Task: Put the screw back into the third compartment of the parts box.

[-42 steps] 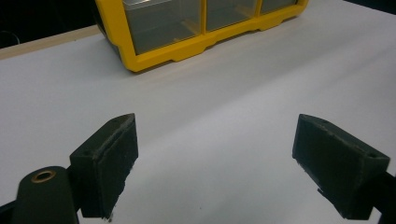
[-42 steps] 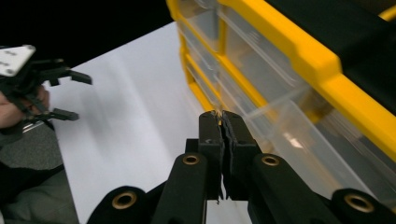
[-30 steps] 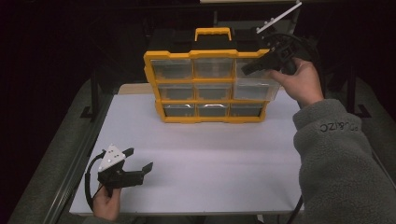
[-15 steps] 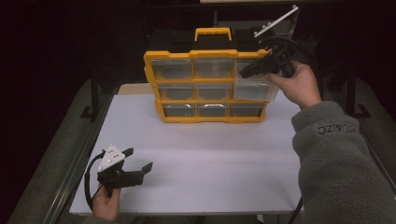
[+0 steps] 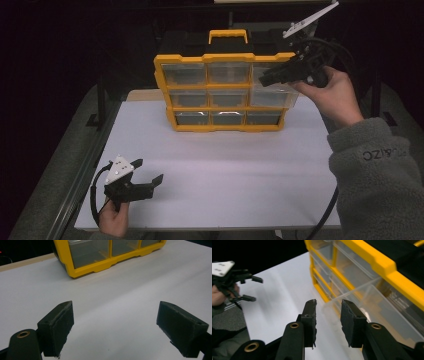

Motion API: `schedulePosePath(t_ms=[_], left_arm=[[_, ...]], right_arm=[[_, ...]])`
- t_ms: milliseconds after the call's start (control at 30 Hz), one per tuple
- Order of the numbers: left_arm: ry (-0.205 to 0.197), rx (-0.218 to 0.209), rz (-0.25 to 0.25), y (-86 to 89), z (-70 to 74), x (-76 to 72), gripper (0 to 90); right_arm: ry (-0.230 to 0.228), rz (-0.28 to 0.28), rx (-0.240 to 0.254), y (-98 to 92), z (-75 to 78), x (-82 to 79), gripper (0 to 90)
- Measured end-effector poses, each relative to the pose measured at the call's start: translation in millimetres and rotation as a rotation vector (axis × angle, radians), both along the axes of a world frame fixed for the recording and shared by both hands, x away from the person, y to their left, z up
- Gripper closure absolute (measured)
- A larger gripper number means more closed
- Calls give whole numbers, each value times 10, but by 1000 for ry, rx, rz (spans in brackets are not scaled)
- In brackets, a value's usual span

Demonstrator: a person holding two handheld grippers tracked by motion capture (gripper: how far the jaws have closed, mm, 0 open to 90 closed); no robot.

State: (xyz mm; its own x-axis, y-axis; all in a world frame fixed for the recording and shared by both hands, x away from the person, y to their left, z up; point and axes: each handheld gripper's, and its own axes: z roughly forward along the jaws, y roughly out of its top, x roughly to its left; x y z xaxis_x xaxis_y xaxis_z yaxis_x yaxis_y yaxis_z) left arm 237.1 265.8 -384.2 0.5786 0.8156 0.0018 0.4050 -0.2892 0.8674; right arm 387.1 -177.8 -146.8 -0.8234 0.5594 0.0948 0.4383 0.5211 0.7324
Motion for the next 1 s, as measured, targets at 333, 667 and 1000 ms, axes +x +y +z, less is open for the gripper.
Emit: schedulePosePath(t_ms=[333,667,1000], left_arm=[[-4,3,-7,-16,5,-11,138],[-4,7,-11,-36,-3,-6,138],[-3,7,-12,-40,-5,-7,138]], right_arm=[[-78,65,33,5,-12,-445,575],[-78,67,40,-53,-337,-741,523],[-63,43,40,-56,-824,-836,465]])
